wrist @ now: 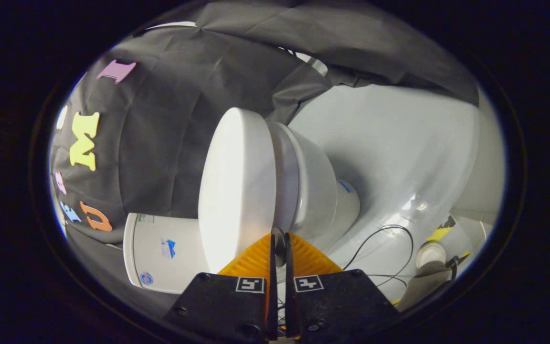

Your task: Open the toilet lid.

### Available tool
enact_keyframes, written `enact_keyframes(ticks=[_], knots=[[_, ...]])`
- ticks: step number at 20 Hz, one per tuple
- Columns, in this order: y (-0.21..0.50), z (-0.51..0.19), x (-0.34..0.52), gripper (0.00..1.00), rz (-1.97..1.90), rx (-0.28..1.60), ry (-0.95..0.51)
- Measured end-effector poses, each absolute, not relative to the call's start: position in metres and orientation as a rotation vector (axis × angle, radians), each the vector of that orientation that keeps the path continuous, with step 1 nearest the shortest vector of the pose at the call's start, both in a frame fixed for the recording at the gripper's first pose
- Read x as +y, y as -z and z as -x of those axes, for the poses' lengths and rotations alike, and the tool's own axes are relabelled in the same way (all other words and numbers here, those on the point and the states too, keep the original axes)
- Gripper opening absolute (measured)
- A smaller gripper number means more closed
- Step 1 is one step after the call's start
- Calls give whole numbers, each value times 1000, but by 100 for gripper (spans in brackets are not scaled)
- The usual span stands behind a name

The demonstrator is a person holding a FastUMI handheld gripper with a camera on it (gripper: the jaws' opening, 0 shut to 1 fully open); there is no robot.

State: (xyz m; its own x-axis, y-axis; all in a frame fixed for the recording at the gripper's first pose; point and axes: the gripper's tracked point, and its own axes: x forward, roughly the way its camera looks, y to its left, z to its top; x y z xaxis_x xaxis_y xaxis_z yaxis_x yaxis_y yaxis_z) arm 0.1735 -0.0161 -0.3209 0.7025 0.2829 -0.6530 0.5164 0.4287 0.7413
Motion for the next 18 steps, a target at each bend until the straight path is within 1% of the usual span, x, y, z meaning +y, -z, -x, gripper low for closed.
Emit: enact_keyframes(ticks=[3, 18], knots=[[306, -174, -13, 9, -1171, 793, 153], [222, -184, 2, 10, -996, 744, 70]])
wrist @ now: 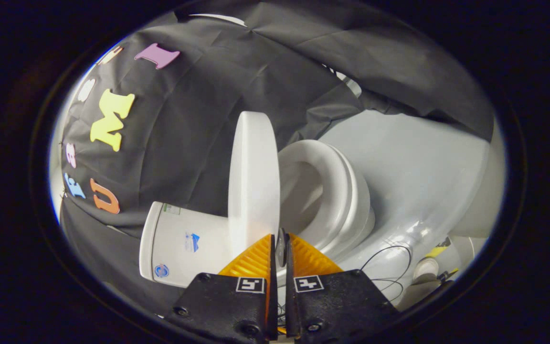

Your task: Open the toilet lid.

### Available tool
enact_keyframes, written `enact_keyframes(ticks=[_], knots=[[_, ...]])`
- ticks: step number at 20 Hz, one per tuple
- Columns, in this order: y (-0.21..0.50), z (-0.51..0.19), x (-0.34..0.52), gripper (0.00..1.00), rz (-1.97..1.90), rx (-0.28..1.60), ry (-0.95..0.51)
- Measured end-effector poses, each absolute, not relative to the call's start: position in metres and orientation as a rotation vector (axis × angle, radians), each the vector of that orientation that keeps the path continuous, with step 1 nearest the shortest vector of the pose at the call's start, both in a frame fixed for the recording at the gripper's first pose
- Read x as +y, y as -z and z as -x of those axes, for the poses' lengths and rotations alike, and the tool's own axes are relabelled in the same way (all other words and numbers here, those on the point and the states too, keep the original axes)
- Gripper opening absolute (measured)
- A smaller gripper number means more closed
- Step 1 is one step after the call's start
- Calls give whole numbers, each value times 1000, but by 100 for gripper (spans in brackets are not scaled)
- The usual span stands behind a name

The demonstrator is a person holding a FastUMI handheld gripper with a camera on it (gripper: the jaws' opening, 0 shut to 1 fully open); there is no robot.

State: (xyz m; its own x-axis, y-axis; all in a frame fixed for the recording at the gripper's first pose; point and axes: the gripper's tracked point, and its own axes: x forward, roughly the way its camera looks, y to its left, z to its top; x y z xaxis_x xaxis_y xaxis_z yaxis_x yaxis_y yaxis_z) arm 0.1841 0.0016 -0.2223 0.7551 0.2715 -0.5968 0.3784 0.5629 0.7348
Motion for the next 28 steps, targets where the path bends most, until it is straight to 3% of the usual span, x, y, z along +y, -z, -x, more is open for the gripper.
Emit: enact_keyframes(ticks=[28], knots=[[140, -201, 67, 10, -662, 684, 71]])
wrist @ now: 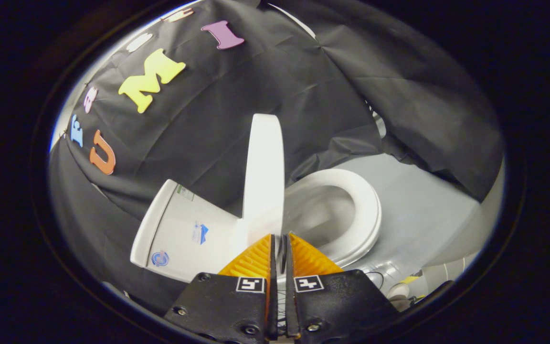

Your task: Open the toilet lid.

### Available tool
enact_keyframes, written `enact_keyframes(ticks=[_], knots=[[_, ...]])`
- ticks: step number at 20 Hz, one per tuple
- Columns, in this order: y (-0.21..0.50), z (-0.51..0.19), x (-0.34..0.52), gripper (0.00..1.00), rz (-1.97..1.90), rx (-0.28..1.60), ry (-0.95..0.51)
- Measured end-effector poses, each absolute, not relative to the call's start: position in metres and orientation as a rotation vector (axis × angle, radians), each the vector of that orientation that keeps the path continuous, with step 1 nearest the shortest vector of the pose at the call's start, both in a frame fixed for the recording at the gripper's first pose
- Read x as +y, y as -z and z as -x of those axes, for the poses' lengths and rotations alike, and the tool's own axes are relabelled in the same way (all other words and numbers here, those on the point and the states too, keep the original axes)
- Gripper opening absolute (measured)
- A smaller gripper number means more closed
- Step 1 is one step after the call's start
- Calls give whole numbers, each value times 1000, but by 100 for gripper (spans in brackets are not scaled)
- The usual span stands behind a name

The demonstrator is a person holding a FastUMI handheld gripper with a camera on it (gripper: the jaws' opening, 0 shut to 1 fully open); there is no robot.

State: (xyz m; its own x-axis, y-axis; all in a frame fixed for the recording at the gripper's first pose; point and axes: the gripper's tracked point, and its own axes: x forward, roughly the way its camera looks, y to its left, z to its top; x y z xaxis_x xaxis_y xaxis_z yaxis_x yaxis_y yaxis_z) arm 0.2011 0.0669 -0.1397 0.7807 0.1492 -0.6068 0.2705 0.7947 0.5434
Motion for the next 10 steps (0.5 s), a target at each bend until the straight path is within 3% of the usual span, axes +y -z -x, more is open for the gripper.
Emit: enact_keyframes(ticks=[10], knots=[[114, -207, 97, 10, -577, 661, 74]])
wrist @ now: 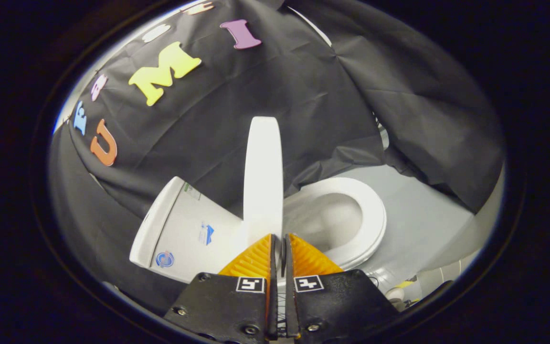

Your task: Open the toilet lid.

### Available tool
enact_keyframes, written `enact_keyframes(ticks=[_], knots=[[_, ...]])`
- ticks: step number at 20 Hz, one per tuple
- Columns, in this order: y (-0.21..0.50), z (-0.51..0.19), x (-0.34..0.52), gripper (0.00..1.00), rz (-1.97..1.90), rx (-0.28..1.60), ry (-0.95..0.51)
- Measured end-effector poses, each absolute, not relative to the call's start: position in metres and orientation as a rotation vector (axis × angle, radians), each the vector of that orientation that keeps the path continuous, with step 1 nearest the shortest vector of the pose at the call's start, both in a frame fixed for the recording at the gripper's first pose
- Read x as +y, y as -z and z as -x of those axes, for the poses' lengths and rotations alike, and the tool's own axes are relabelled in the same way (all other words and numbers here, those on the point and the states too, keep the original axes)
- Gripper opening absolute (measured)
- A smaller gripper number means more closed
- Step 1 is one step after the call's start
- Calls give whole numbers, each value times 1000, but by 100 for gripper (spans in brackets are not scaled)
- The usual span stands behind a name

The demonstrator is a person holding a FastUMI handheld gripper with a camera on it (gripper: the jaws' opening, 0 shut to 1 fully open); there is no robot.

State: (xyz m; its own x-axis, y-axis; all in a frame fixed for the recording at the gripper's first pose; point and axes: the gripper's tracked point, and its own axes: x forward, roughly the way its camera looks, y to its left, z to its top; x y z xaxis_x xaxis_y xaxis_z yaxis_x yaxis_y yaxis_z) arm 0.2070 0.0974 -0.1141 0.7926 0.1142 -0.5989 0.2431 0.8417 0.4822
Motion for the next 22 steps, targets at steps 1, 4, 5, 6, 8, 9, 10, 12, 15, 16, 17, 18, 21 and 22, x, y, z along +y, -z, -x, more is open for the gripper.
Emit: enact_keyframes(ticks=[1, 4, 5, 6, 8, 9, 10, 12, 15, 16, 17, 18, 21, 22], knots=[[111, -207, 102, 10, -559, 659, 70], [102, -209, 113, 9, -523, 655, 64], [99, -208, 117, 10, -518, 653, 60], [96, -209, 122, 10, -514, 651, 56], [92, -211, 131, 10, -494, 645, 51], [90, -212, 136, 10, -480, 643, 49], [88, -212, 142, 9, -460, 639, 44], [83, -214, 152, 10, -418, 634, 29], [76, -216, 167, 9, -407, 632, 10], [74, -217, 171, 10, -404, 631, 3], [73, -218, 176, 10, -398, 627, -2], [72, -219, 180, 10, -374, 621, -14], [70, -217, 193, 10, -336, 618, -29], [68, -218, 197, 10, -333, 619, -33]])
